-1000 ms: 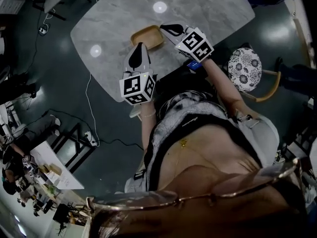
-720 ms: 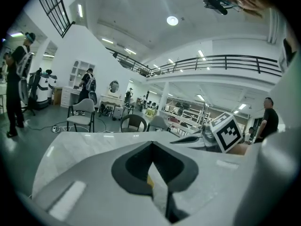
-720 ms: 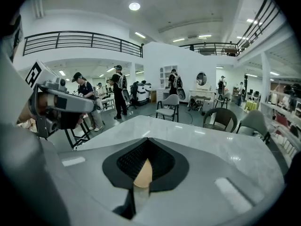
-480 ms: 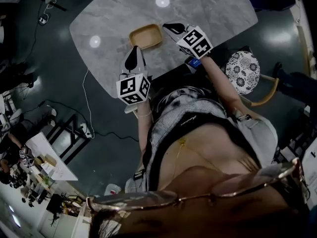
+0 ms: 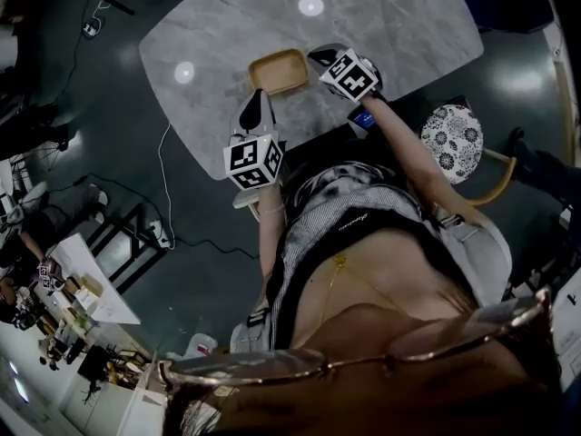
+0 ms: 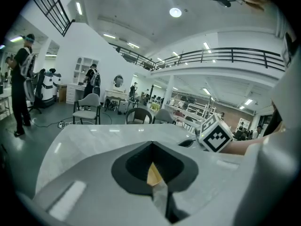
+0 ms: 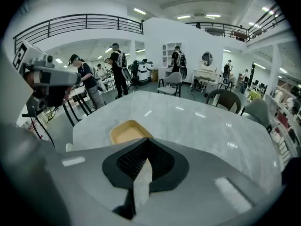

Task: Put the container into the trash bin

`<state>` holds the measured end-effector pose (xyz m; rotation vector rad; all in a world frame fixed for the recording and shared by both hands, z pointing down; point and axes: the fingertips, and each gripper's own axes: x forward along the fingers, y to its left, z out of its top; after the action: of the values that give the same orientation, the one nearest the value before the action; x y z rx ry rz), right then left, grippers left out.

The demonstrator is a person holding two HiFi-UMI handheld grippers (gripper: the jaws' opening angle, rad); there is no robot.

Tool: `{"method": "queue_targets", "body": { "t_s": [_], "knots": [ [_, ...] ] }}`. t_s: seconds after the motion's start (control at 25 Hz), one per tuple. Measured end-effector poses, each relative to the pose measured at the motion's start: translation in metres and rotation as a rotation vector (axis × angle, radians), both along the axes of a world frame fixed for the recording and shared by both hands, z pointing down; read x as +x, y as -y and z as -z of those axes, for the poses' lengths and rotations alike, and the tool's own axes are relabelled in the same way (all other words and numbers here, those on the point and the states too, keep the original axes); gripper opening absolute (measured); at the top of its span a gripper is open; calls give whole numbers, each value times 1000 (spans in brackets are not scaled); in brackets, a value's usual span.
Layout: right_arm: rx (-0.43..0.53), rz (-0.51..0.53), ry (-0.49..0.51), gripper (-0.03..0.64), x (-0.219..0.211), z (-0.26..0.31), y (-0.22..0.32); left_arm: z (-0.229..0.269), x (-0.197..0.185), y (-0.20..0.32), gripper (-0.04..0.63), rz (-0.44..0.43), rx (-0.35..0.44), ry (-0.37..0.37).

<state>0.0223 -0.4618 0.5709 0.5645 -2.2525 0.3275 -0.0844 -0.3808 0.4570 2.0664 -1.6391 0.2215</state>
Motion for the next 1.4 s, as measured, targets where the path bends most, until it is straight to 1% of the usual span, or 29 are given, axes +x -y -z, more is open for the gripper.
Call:
{"method": "queue_targets", "body": {
  "t_s": [0.08,0.2,0.32,0.52,0.68,0.84,0.92,1.0,1.04,1.2,1.32,1.4],
  "knots": [
    [-42,-8,-37,27,3,-21,6,-4,-1,-1,0,15,-11,-5],
    [-124,-30,-61,39,3,-48,11,-11,-6,-6,0,36,-33,-12],
    [-206,-61,-96,72,1,-66,14,-16,-15,-13,0,63,-51,-20],
    [-290,-93,-144,98,-1,-96,11,-25,-27,-25,0,108,-77,-36],
    [-336,-117,-155,127,-8,-110,8,-32,-34,-34,0,130,-95,-43],
    [-337,-124,-200,130,-13,-123,11,-37,-40,-40,0,150,-106,-54],
    [-317,-125,-228,101,-15,-128,14,-38,-42,-42,0,159,-108,-59],
    [-285,-124,-258,43,-15,-129,18,-37,-45,-43,0,164,-107,-61],
    [-272,-120,-271,34,-15,-130,18,-37,-46,-45,0,167,-106,-61],
    [-249,-111,-285,31,-13,-130,17,-39,-50,-48,0,175,-108,-61],
    [-238,-116,-281,29,-5,-124,19,-39,-45,-46,0,170,-109,-54],
    [-221,-108,-298,29,4,-119,20,-39,-41,-45,0,163,-113,-45]
  ]
}}
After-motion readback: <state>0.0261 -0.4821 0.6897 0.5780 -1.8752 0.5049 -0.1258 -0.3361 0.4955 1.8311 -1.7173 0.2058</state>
